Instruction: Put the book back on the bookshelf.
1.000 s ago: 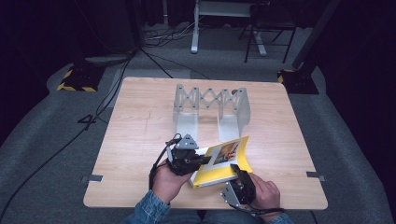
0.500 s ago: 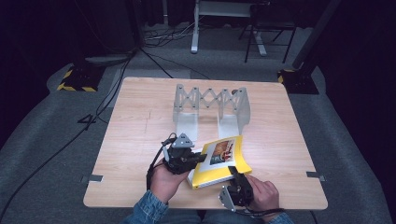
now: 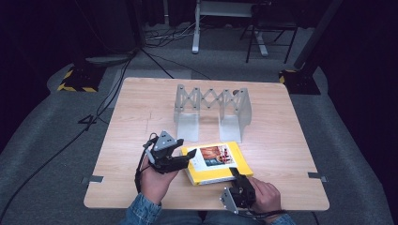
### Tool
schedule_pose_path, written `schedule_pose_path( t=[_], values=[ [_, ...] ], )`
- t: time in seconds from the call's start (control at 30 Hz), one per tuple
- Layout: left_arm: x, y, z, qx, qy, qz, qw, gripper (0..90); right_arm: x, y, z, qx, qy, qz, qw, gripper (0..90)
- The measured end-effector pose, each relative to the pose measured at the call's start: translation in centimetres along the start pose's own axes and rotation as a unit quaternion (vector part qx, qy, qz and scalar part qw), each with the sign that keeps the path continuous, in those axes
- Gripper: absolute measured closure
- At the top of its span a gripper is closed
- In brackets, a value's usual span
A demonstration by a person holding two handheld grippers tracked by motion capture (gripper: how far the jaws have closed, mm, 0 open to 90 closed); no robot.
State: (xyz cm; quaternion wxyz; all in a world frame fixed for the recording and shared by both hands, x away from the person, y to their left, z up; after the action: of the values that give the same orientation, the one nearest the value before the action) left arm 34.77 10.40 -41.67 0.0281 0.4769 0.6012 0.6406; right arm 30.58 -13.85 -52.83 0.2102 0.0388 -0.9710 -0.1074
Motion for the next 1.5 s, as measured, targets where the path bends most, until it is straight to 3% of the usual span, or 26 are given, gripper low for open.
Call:
schedule_pose_path(
  t=[0.1,0.23,0.37,0.4,0.43,0.47,0.5,0.57,0.6,0.63,0.67,0.7,0.73,0.83,0.87,1.0,1.03,1.07,1.1,1.13,1.17,1.23,1.3,1.33,1.43,1.5],
  values=[
    [0.8,-1.0,1.4,0.009,0.02,-0.012,0.9997,38.7,0.3,0.0,-0.4,-0.012,0.0,-0.004,0.9999,75.9],
    [1.3,-2.6,3.3,0.019,0.042,-0.009,0.9989,38.9,0.7,0.0,-1.2,-0.029,-0.001,-0.008,0.9995,76.1],
    [0.6,-5.3,4.6,0.011,0.073,0.033,0.9967,39.0,1.1,0.2,-1.9,-0.046,0.003,-0.007,0.9989,76.2],
    [0.6,-5.3,4.6,0.011,0.073,0.033,0.9967,39.1,1.1,0.2,-1.9,-0.046,0.003,-0.007,0.9989,76.2],
    [0.1,-6.7,5.4,0.002,0.096,0.056,0.9938,39.2,1.4,0.3,-2.3,-0.058,-0.001,-0.014,0.9982,76.2],
    [0.1,-6.7,5.4,0.002,0.096,0.056,0.9938,39.2,1.5,0.3,-2.6,-0.07,0.002,-0.016,0.9974,76.2],
    [-0.1,-7.9,6.3,-0.006,0.117,0.078,0.99,39.2,1.7,0.3,-2.9,-0.077,0.002,-0.016,0.9969,76.2],
    [-0.3,-9.0,7.2,-0.006,0.135,0.094,0.9864,39.3,1.9,0.3,-3.6,-0.09,-0.004,-0.023,0.9957,76.1],
    [-0.3,-9.3,7.6,-0.007,0.142,0.101,0.9847,39.2,2.0,0.3,-3.9,-0.097,-0.002,-0.024,0.995,76.1],
    [-0.3,-9.3,7.6,-0.007,0.142,0.101,0.9847,39.2,2.0,0.3,-3.9,-0.097,-0.002,-0.024,0.995,76.1],
    [-0.5,-9.9,8.3,-0.006,0.153,0.111,0.982,39.2,2.1,0.3,-4.5,-0.109,-0.007,-0.027,0.9937,76.1],
    [-0.6,-10.1,8.5,-0.005,0.155,0.116,0.981,39.2,2.2,0.3,-4.8,-0.114,-0.006,-0.029,0.993,76.1],
    [-0.6,-10.1,8.5,-0.005,0.155,0.116,0.981,39.1,2.2,0.3,-4.8,-0.114,-0.006,-0.029,0.993,76.1],
    [-1.5,-10.7,8.8,-0.014,0.169,0.138,0.9757,39.1,2.4,0.5,-5.8,-0.128,-0.011,-0.035,0.9911,76.1],
    [-1.6,-10.8,8.8,-0.02,0.171,0.139,0.9753,39.1,2.5,0.5,-6.0,-0.134,-0.013,-0.038,0.9902,76.1],
    [-1.7,-10.7,8.9,-0.022,0.171,0.137,0.9755,38.6,2.8,0.7,-7.2,-0.164,-0.01,-0.055,0.9848,76.1],
    [-1.7,-10.7,9.1,-0.017,0.167,0.134,0.9766,38.4,2.9,0.7,-7.5,-0.176,-0.008,-0.059,0.9826,76.1],
    [-1.7,-10.7,9.1,-0.017,0.167,0.134,0.9766,38.3,2.9,0.7,-7.5,-0.176,-0.008,-0.059,0.9826,76.1],
    [-1.8,-10.8,9.2,-0.008,0.161,0.131,0.9782,38.1,3.0,0.7,-8.1,-0.196,-0.004,-0.067,0.9783,76.1],
    [-1.8,-10.8,9.2,-0.008,0.161,0.131,0.9782,38.0,3.0,0.7,-8.1,-0.196,-0.004,-0.067,0.9783,76.1],
    [-1.8,-10.8,9.4,-0.006,0.156,0.129,0.9792,38.0,3.1,0.7,-8.8,-0.216,0.0,-0.076,0.9735,76.1],
    [-1.8,-10.8,9.4,0.0,0.153,0.127,0.9799,37.9,3.2,0.8,-9.3,-0.222,-0.009,-0.076,0.9721,76.1],
    [-1.8,-11.0,9.5,0.012,0.143,0.121,0.9822,37.8,3.3,0.8,-9.7,-0.233,-0.012,-0.076,0.9693,76.1],
    [-1.8,-11.0,9.5,0.012,0.143,0.121,0.9822,37.8,3.3,0.8,-9.7,-0.233,-0.012,-0.076,0.9693,76.1],
    [-1.8,-11.0,9.7,0.025,0.141,0.121,0.9823,36.5,3.1,0.7,-10.7,-0.265,-0.008,-0.077,0.9612,76.1],
    [-1.9,-11.0,9.7,0.028,0.141,0.12,0.9822,36.2,3.1,0.7,-11.2,-0.272,-0.014,-0.071,0.9596,76.2]
  ],
)
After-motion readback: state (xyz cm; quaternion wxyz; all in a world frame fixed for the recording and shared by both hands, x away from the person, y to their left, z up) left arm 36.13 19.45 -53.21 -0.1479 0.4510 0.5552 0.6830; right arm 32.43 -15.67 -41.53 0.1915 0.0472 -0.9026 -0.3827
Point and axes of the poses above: each handheld gripper's, and its own axes: x roughly backward along the jaws, y roughly out of its top, z roughly to its left, the point moved 4 cm from there along -x, roughly forward along the jaws, and after that the axes turned 7 degrees about z, right-handed, at the moved point
